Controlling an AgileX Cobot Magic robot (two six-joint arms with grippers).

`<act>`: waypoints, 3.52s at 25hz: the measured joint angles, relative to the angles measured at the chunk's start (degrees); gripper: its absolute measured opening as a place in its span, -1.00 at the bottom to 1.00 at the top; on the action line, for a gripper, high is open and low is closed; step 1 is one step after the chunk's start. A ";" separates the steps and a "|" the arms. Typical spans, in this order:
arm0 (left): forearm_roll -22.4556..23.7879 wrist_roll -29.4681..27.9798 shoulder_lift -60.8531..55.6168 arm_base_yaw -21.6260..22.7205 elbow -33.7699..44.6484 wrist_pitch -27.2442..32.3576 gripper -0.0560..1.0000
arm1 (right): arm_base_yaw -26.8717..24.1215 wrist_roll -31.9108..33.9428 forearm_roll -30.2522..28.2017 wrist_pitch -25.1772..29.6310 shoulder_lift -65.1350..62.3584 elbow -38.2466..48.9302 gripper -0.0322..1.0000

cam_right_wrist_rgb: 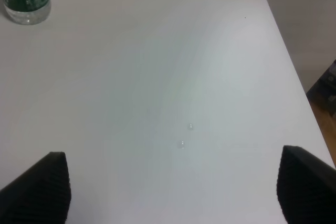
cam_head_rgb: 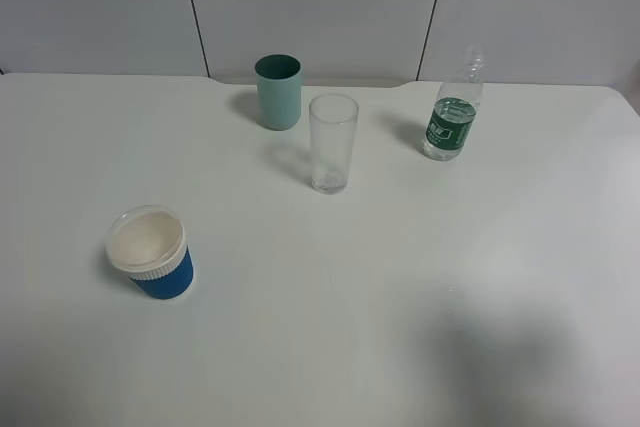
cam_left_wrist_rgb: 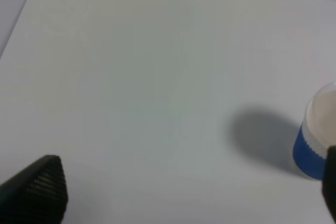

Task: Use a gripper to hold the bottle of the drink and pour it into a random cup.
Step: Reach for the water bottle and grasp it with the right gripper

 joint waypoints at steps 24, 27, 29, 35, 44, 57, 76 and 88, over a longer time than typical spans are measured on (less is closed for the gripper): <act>-0.05 0.00 0.00 0.00 0.00 0.00 0.96 | 0.00 0.00 0.00 0.00 0.00 0.00 0.57; -0.05 0.00 0.00 0.00 0.00 0.00 0.96 | 0.00 0.00 0.00 0.00 0.00 0.00 0.57; -0.05 0.00 0.00 0.00 0.00 0.00 0.96 | 0.00 0.00 0.00 0.00 0.00 0.00 0.57; -0.05 0.00 0.00 0.00 0.00 0.00 0.96 | 0.00 0.00 0.00 0.00 0.00 0.00 0.57; -0.05 0.00 0.00 0.00 0.00 0.00 0.96 | 0.00 0.00 0.00 0.00 0.00 0.00 0.57; -0.05 0.00 0.00 0.00 0.00 0.00 0.96 | 0.00 0.00 0.00 0.00 0.00 0.00 0.57; -0.05 0.00 0.00 0.00 0.00 0.00 0.96 | 0.00 0.00 1.12 0.00 0.22 0.00 0.57; -0.05 0.00 0.00 0.00 0.00 0.00 0.96 | 0.00 0.00 4.02 -3.03 17.48 -1.77 0.57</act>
